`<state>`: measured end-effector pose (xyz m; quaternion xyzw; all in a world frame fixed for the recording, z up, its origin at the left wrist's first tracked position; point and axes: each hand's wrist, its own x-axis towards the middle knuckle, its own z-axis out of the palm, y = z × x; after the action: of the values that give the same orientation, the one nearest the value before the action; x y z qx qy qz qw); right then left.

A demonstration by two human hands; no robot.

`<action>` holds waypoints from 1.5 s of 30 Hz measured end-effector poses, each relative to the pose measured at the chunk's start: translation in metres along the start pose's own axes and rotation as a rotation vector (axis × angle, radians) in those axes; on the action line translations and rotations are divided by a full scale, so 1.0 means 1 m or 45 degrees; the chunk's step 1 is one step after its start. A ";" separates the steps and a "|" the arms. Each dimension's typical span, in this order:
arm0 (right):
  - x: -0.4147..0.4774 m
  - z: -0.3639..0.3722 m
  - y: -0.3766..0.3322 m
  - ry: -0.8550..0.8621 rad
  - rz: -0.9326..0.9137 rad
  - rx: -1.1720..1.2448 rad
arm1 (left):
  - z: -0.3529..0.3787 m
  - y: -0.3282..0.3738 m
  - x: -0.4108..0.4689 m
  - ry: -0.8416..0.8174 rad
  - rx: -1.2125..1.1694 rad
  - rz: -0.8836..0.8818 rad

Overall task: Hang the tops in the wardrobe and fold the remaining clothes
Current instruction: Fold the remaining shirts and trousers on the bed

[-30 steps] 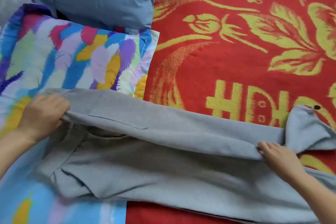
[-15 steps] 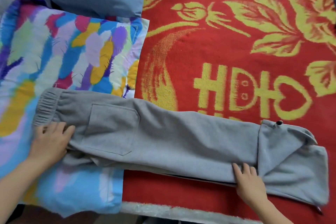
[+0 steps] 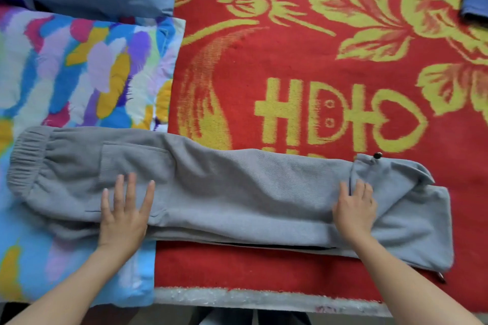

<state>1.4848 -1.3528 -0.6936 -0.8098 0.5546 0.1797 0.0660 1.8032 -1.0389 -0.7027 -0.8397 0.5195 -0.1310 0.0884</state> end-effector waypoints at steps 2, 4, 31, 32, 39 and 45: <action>0.015 0.001 0.009 -0.093 0.189 0.008 | -0.001 0.032 0.002 -0.016 -0.089 0.112; 0.026 0.006 0.022 -0.132 0.271 0.035 | -0.002 0.073 0.008 -0.072 -0.179 0.210; -0.041 0.040 0.200 0.527 1.516 1.863 | -0.074 0.298 0.035 -0.374 -0.519 0.751; -0.046 0.044 0.199 0.548 1.525 1.858 | -0.074 0.300 0.033 -0.381 -0.525 0.764; -0.044 0.050 0.213 0.172 1.317 1.244 | -0.062 0.303 0.017 -0.458 -0.465 0.651; -0.011 0.050 0.221 -0.170 1.153 1.357 | -0.075 0.297 0.014 -0.704 -0.377 0.362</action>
<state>1.2666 -1.4107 -0.7156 -0.3437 0.8445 -0.0577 0.4066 1.5334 -1.1844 -0.7145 -0.7665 0.6010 0.1919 0.1202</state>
